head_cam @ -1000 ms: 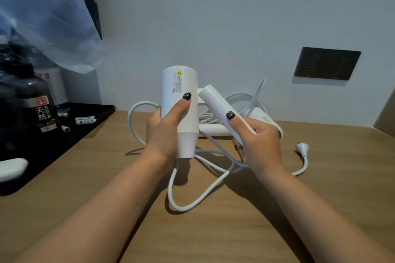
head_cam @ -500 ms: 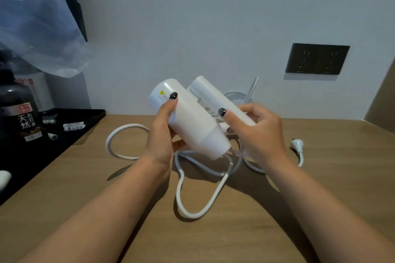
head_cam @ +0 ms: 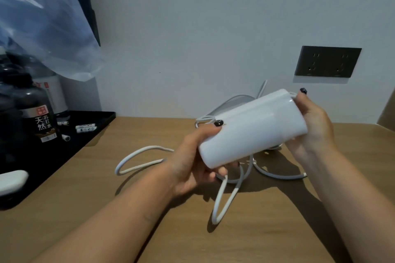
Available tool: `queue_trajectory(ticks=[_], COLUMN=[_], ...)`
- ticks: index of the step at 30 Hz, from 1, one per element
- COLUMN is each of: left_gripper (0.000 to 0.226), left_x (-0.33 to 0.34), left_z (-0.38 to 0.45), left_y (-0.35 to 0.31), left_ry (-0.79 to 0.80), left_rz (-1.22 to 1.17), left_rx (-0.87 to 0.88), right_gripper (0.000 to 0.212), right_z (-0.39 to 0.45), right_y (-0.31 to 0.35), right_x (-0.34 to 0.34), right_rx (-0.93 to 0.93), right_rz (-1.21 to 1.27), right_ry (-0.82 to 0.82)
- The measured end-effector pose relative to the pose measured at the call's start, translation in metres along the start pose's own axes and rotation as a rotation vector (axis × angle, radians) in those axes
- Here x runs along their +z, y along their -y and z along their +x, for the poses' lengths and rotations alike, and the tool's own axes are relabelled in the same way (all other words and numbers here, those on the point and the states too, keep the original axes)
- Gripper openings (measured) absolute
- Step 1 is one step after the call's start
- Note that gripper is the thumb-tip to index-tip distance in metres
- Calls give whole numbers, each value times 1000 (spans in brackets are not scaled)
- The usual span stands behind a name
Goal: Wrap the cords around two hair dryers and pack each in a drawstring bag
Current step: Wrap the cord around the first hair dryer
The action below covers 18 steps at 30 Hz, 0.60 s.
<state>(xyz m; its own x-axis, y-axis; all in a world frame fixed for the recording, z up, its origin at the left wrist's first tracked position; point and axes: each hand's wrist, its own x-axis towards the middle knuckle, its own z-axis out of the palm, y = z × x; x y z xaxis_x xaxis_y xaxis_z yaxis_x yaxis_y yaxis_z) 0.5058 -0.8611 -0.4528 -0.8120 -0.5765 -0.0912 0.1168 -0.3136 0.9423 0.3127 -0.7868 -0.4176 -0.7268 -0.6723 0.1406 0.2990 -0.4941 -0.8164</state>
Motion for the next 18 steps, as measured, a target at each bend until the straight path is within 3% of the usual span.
queue_trajectory(ticks=[3, 9, 13, 18], left_gripper=[60, 62, 72, 71], left_x=[12, 22, 15, 11], left_z=[2, -4, -8, -10], left_y=[8, 9, -2, -6], left_ry=[24, 95, 100, 21], left_rz=[-198, -494, -580, -610], left_rx=[10, 108, 209, 248], right_gripper=[19, 22, 39, 32], right_z=[-2, -11, -17, -16], right_y=[0, -14, -25, -35], right_x=[2, 7, 14, 15], right_rx=[-87, -134, -94, 9], right_rz=[25, -23, -65, -5], right_ry=[-11, 124, 186, 251])
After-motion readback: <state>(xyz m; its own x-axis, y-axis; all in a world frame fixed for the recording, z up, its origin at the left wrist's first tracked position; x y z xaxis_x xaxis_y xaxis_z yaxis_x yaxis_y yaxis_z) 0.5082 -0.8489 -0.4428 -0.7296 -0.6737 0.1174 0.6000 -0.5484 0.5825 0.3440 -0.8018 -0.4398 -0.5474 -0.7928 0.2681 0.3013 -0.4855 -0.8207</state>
